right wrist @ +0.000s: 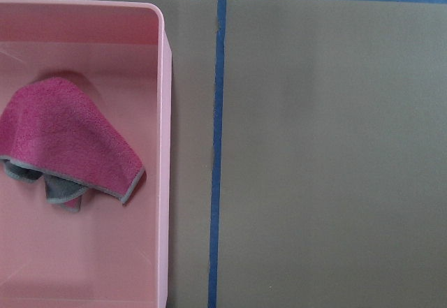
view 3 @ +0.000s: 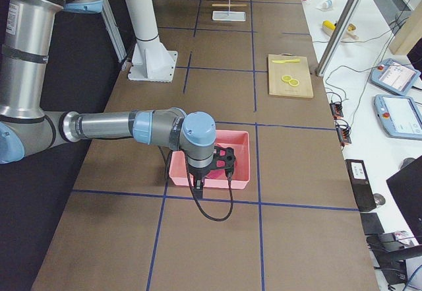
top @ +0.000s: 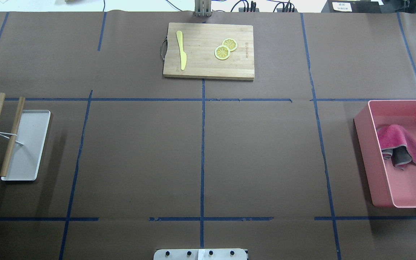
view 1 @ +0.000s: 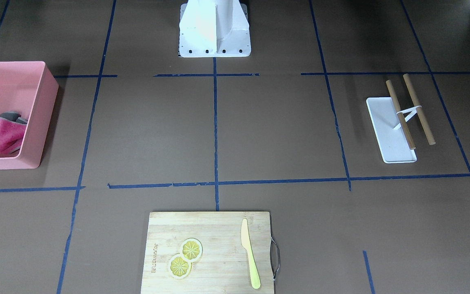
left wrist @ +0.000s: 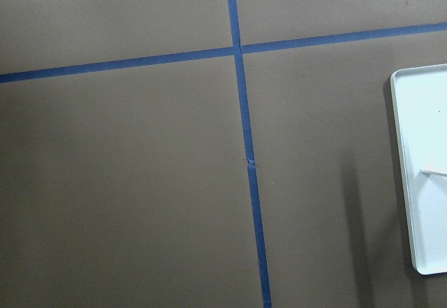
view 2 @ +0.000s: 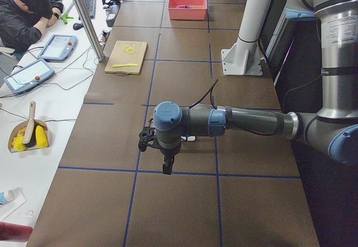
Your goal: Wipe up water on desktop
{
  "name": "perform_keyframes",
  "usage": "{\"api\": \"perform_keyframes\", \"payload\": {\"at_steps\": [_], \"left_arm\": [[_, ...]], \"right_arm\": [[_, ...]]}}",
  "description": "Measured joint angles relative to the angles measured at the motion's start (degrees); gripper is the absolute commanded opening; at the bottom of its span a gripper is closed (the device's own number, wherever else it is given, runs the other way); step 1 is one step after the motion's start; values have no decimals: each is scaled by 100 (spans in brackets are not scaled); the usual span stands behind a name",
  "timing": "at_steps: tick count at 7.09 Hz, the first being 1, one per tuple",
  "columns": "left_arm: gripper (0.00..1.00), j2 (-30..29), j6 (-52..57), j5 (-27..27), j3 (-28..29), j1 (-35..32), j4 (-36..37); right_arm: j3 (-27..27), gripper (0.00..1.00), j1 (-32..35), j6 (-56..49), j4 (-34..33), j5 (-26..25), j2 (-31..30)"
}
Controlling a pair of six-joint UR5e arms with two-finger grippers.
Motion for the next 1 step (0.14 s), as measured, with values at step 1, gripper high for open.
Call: {"api": "perform_keyframes", "payload": {"at_steps": [1], "left_arm": [[100, 0, 0, 4, 3, 0, -5]], "right_arm": [[-1, 100, 0, 0, -2, 3, 3]]}}
